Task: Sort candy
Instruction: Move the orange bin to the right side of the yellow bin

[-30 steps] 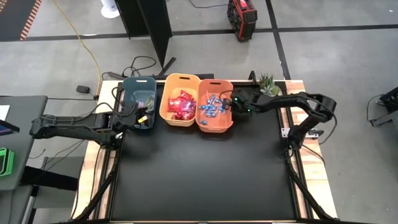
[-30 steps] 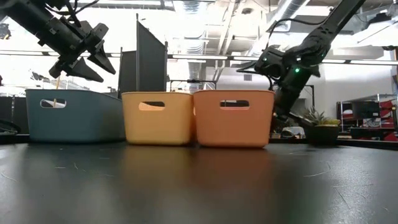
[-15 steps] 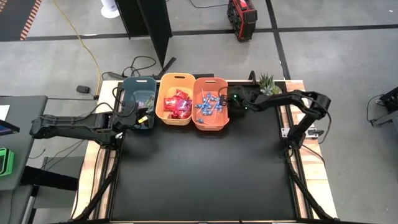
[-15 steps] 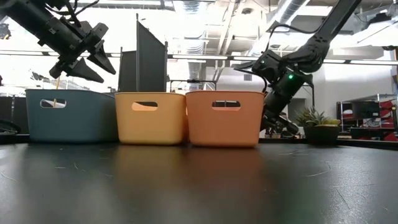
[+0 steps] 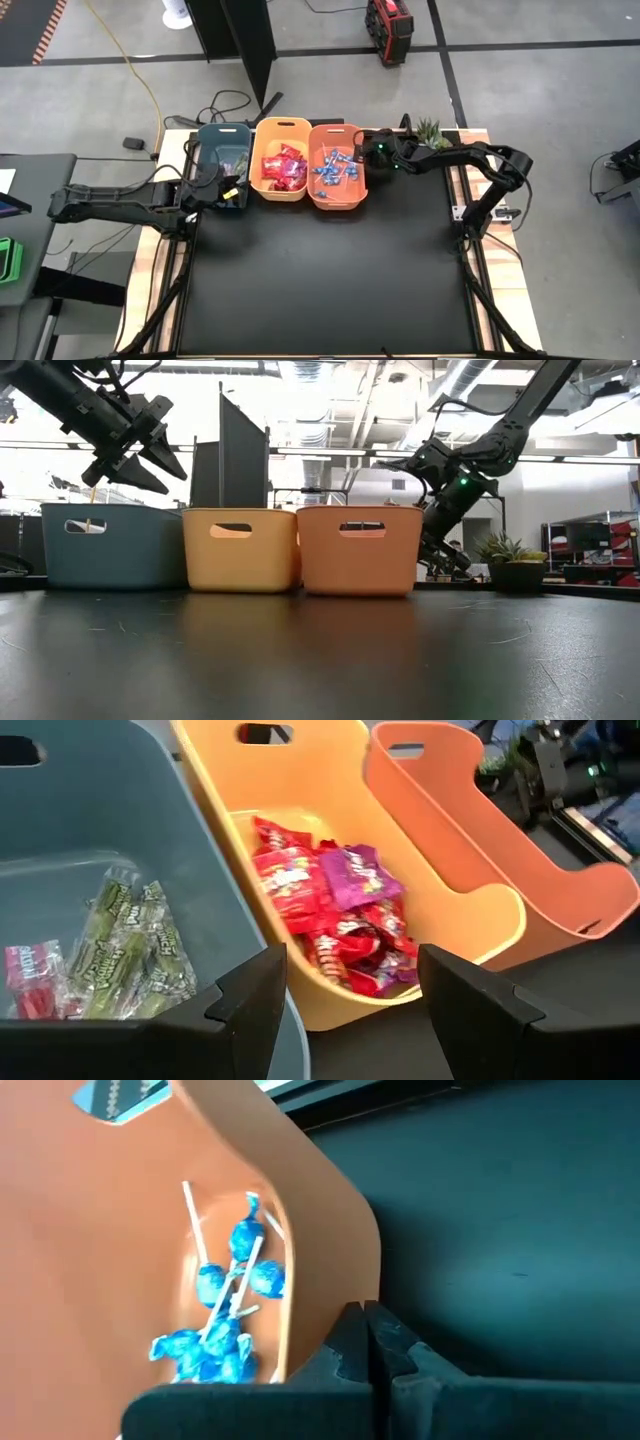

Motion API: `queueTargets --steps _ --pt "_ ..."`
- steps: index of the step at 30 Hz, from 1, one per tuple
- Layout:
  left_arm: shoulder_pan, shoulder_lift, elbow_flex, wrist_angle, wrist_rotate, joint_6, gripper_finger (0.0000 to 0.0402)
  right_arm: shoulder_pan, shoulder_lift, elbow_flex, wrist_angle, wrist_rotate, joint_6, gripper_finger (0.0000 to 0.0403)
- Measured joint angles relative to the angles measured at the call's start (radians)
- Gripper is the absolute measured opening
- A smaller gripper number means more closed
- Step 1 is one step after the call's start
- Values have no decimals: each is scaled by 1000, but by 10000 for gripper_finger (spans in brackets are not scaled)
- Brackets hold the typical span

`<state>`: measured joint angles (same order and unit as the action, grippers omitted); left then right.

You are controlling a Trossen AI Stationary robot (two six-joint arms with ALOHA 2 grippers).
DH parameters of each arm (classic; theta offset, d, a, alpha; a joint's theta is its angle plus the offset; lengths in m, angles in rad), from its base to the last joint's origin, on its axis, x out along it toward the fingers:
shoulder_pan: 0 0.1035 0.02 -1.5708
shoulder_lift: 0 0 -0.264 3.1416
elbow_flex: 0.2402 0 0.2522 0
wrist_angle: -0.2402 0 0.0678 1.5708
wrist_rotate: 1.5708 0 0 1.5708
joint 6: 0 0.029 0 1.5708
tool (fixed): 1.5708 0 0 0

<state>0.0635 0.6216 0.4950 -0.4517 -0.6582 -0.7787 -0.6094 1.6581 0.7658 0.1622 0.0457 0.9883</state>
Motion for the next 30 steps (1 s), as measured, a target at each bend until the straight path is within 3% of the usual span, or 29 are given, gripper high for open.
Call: queueTargets --steps 5,14,24,30 --pt "0 0 0 40 54 68 219 23 0 32 1 -28 -54 0" --pt "0 0 0 47 94 67 219 29 0 40 -10 -17 -14 0" --pt "-21 0 0 65 118 59 219 46 -11 40 13 78 77 0" --pt "-21 0 0 66 118 58 219 81 -103 40 48 227 16 0"
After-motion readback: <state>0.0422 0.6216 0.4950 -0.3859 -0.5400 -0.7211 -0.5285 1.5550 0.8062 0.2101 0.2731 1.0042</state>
